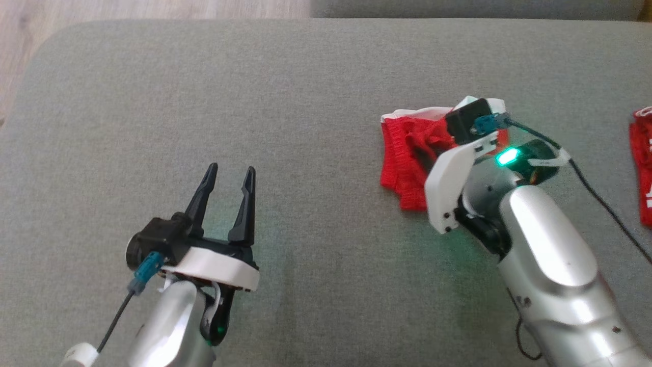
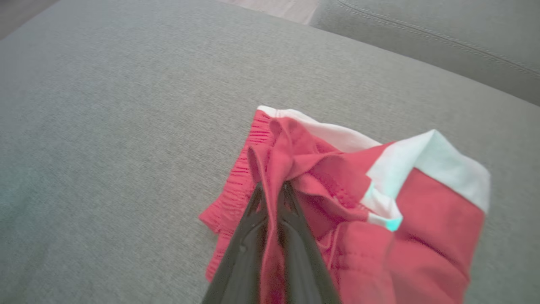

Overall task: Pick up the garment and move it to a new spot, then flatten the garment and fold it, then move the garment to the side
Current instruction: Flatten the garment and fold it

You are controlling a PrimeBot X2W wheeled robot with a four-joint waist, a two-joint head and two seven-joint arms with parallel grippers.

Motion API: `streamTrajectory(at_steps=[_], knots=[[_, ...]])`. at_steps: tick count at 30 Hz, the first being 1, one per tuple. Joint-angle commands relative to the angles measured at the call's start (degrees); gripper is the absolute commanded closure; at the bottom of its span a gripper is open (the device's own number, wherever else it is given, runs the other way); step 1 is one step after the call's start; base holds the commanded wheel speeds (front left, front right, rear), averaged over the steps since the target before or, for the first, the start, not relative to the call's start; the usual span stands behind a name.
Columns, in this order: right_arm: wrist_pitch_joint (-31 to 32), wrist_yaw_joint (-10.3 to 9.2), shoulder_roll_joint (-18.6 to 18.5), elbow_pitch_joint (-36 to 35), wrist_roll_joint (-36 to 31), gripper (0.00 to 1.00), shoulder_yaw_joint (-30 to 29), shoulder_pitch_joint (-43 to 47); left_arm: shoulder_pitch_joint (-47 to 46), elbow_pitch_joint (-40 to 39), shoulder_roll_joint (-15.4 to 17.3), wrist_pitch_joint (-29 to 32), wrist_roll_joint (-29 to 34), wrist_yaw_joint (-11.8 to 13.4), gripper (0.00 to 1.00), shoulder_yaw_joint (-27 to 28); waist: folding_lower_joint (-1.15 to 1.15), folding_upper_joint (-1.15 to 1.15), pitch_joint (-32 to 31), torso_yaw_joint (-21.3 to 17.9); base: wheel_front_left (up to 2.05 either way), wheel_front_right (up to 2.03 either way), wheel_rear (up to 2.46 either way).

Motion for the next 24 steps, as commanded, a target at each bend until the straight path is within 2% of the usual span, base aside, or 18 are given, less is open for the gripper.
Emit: streamTrajectory(at_steps=[1,5,8,11,15,19,24], knots=[[-0.91,-0.05,1.31,-1.72,0.84,0.00,1.29,-3.07,-1.82,-1.54,0.48,-0.54,-0.25,-0.32,0.00,1.28,0.00,0.00,0.17,0.17,0.00,0.00,0.00],[-4.94,-0.05,2.15,-1.42,5.60,0.00,5.07,-4.77,-1.75,-1.53,0.31,-0.54,-0.45,-0.32,0.00,1.39,0.00,0.00,0.03,-0.07,0.00,0.00,0.00],[-8.86,-0.05,1.08,-2.98,9.20,0.00,6.60,-6.03,-1.26,-1.27,0.43,-0.55,-0.52,-0.32,0.00,1.74,0.00,0.00,-0.72,-0.84,0.00,0.00,0.00],[-13.13,-0.05,-1.10,-5.78,11.70,0.00,5.20,-5.92,-0.58,-1.25,0.69,-0.55,-0.62,-0.32,0.00,2.15,0.00,0.00,-1.96,-1.87,0.00,0.00,0.00],[-17.36,-0.05,-5.44,-8.75,11.31,0.00,-0.05,-2.68,0.60,-1.31,1.05,-0.55,-0.68,-0.32,0.00,2.73,0.00,0.00,-3.70,-3.27,0.00,0.00,0.00],[-21.13,-0.05,-8.66,-9.59,8.13,0.00,-8.21,3.77,1.80,-1.57,1.17,-0.55,-0.60,-0.33,0.00,3.19,0.00,0.00,-5.08,-4.23,0.00,0.00,0.00],[-27.35,-0.05,-7.45,-11.65,3.37,0.00,-17.87,13.61,3.42,-2.13,1.42,-0.55,-0.51,-0.31,0.00,4.36,0.00,0.00,-6.72,-5.36,0.00,0.00,0.00]])
